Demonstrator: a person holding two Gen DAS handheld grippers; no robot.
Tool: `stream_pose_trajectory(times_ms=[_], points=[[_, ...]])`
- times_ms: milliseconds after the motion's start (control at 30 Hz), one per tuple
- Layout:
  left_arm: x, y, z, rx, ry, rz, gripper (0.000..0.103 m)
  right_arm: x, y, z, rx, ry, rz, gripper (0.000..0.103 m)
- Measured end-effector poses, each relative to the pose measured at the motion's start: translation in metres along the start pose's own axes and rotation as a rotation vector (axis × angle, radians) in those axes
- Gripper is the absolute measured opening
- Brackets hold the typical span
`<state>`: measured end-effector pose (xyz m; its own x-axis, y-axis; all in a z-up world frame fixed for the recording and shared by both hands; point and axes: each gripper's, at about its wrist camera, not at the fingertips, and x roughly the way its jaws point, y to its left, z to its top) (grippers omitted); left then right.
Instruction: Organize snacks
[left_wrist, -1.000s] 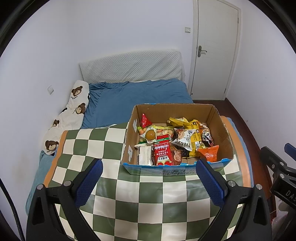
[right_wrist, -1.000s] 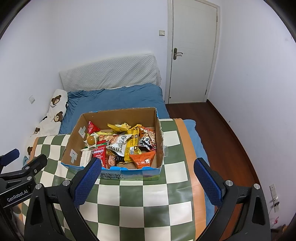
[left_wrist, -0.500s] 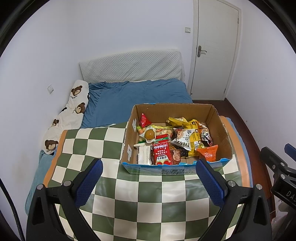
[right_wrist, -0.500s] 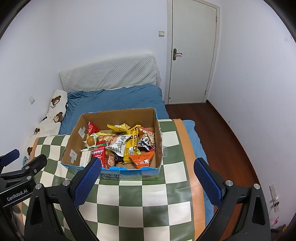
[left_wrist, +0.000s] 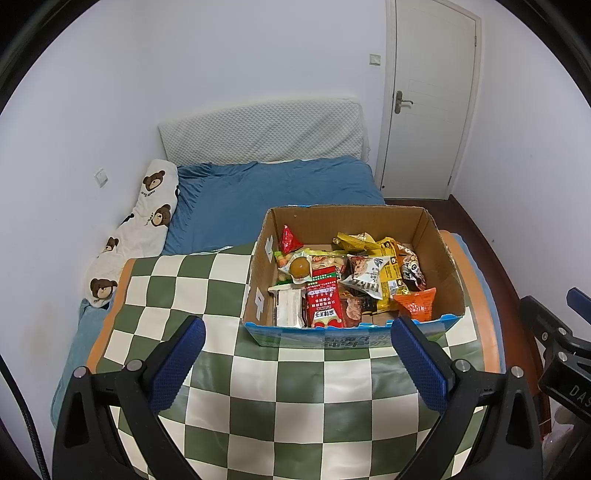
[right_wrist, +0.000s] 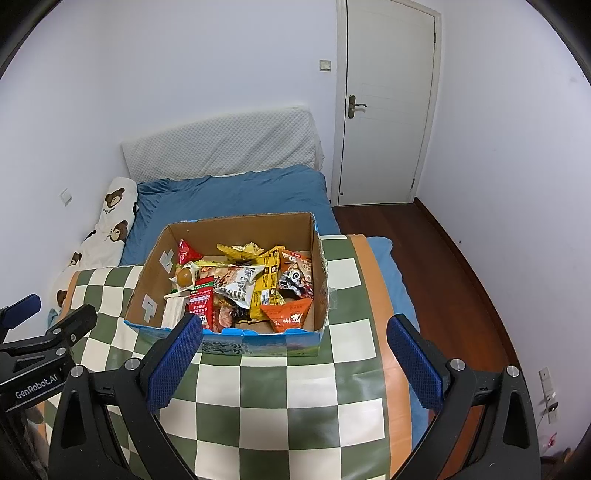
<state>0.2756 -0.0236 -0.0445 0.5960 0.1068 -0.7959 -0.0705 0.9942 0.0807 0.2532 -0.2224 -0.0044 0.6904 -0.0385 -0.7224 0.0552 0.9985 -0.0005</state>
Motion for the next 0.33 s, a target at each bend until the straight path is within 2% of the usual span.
stream_pose_trajectory(times_ms=[333], points=[[-0.0022,-0.0004,-0.0027,0.004,-0.01,-0.001,0.103,-0.0003,0.0008,-0.0008,0.002,-0.002,0.002,0.102]])
